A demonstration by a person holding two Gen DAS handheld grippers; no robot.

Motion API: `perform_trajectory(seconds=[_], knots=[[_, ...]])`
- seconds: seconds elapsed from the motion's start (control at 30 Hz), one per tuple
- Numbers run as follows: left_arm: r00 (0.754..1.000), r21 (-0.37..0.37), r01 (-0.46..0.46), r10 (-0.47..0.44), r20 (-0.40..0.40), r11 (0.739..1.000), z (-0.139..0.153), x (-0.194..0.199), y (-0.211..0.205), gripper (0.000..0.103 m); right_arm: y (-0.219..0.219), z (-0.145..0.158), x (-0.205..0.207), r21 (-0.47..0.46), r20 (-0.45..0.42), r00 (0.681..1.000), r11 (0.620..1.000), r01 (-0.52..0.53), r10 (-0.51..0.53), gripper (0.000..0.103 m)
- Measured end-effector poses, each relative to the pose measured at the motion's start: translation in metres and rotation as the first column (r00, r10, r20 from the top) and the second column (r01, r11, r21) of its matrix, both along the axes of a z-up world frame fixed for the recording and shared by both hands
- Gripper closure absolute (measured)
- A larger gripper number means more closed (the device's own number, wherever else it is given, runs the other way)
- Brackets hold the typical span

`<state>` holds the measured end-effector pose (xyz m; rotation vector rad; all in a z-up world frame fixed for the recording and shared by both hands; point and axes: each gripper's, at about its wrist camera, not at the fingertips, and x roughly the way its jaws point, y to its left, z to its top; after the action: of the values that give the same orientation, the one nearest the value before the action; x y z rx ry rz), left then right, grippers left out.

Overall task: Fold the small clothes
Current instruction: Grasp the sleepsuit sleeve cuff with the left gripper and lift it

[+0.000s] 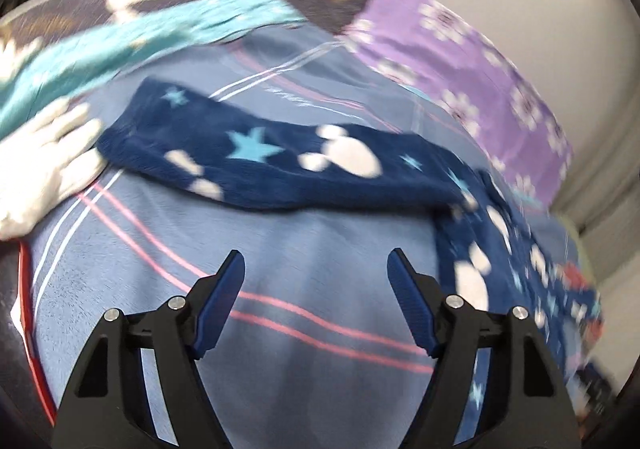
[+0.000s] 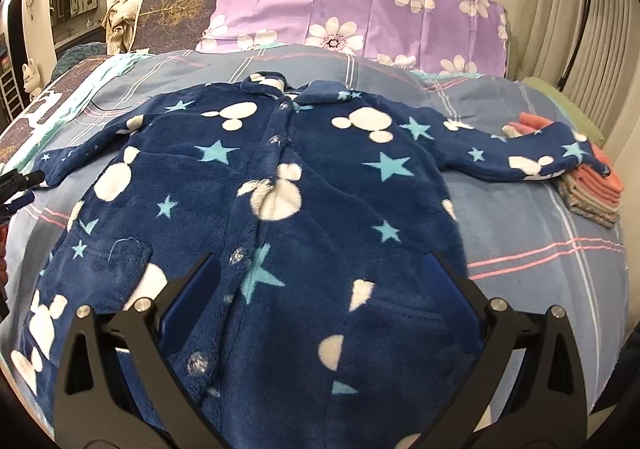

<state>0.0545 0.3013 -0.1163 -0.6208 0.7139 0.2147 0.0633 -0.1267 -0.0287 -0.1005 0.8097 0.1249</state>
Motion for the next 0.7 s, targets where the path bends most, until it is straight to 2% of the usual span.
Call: perform_trajectory(seconds=[0.13,0.27,0.3,0.37,0.43,0.5,0.57,0.7], knots=[[0.990,-0.085,-0.137,0.134,-0.043,0.987,-0.016,0.005,0.040,0.028,-0.003,-0.007,0.012,0.052,-0.056,0.998,0.999,0.006,-0.003,0.002],[0.970,-0.181,-0.243,0.238,-0.050,0.953,-0.028,0.010,0.079,0.028,-0.003,-0.011,0.019,0.049,-0.068,0.998,0.999,0.016,-0.013,0.002],[0.964,-0.188,-0.267,0.263,-0.049,0.945,-0.029,0.013,0.088,0.032,-0.003,-0.011,0.021,0.044,-0.066,0.998,0.999,0.017,-0.014,0.002],[0.953,-0.158,-0.304,0.298,-0.060,0.939,-0.029,0.020,0.096,0.049,-0.002,-0.011,0.024,0.036,-0.063,0.998,0.999,0.018,-0.016,0.002],[0.944,-0.117,-0.329,0.323,-0.067,0.937,-0.030,0.027,0.103,0.081,-0.003,-0.010,0.027,0.030,-0.056,0.998,0.999,0.018,-0.017,0.002],[0.942,-0.090,-0.334,0.328,-0.075,0.938,-0.031,0.037,0.106,0.093,-0.004,-0.011,0.029,0.027,-0.050,0.999,0.999,0.018,-0.017,0.002],[0.946,-0.064,-0.321,0.317,-0.063,0.945,-0.024,0.045,0.103,0.094,-0.006,-0.011,0.031,0.023,-0.047,0.999,1.000,0.019,-0.018,0.002],[0.969,0.036,-0.248,0.247,0.022,0.968,0.018,0.064,0.081,0.095,-0.015,-0.013,0.036,0.027,-0.041,0.999,0.999,0.032,-0.030,0.002]])
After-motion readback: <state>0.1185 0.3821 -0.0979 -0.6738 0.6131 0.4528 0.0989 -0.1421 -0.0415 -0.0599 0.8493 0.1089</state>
